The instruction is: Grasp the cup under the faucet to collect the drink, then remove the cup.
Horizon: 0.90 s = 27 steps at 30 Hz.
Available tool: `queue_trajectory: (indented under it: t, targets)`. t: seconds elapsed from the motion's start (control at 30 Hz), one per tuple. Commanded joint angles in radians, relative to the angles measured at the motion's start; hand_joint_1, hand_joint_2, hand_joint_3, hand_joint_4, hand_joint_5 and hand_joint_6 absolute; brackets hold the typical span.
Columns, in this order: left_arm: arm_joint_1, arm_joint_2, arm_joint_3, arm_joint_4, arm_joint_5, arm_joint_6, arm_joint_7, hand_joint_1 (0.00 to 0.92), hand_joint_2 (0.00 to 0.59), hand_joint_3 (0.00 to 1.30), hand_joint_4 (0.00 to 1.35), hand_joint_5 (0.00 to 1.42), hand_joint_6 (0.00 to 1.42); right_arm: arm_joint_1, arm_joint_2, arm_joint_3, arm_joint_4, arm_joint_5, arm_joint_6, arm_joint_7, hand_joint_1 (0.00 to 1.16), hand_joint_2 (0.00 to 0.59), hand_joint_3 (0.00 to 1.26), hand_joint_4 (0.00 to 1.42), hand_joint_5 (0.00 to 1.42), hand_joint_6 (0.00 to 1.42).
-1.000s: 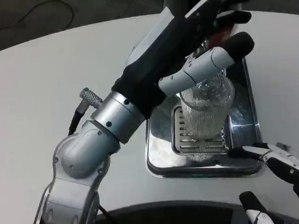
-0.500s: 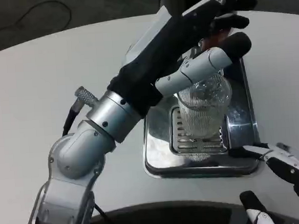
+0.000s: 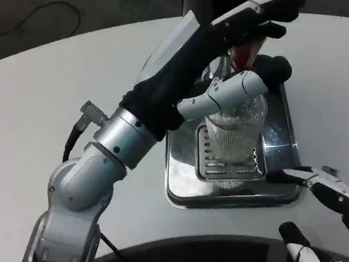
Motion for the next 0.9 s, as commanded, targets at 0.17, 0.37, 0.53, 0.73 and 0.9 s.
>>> queue_trajectory:
  t: [0.17, 0.37, 0.53, 0.73, 0.9]
  targets:
    - [0.040, 0.053, -0.028, 0.044, 0.068, -0.054, -0.024, 0.078, 0.104, 0.23, 0.19, 0.25, 0.10, -0.003, 0.006, 0.010, -0.002, 0.001, 0.003, -0.005, 0.61, 0.479, 0.29, 0.23, 0.13, 0.02]
    - [0.043, 0.068, -0.038, 0.060, 0.089, -0.084, -0.018, 0.077, 0.104, 0.23, 0.19, 0.25, 0.09, -0.004, 0.008, 0.012, -0.002, 0.001, 0.006, -0.005, 0.61, 0.479, 0.29, 0.23, 0.13, 0.03]
    - [0.046, 0.072, -0.048, 0.070, 0.116, -0.102, -0.007, 0.075, 0.104, 0.23, 0.19, 0.25, 0.09, -0.011, 0.010, 0.020, 0.000, 0.001, 0.011, -0.005, 0.62, 0.482, 0.29, 0.23, 0.13, 0.03]
    - [0.053, 0.080, -0.054, 0.070, 0.125, -0.107, -0.002, 0.067, 0.106, 0.23, 0.19, 0.25, 0.09, -0.012, 0.018, 0.022, 0.007, 0.011, 0.027, -0.009, 0.64, 0.466, 0.27, 0.22, 0.13, 0.03]
    - [0.059, 0.082, -0.050, 0.066, 0.134, -0.107, 0.000, 0.064, 0.106, 0.23, 0.19, 0.25, 0.09, -0.064, 0.026, 0.034, 0.036, 0.015, 0.079, -0.001, 0.75, 0.336, 0.19, 0.15, 0.09, 0.06]
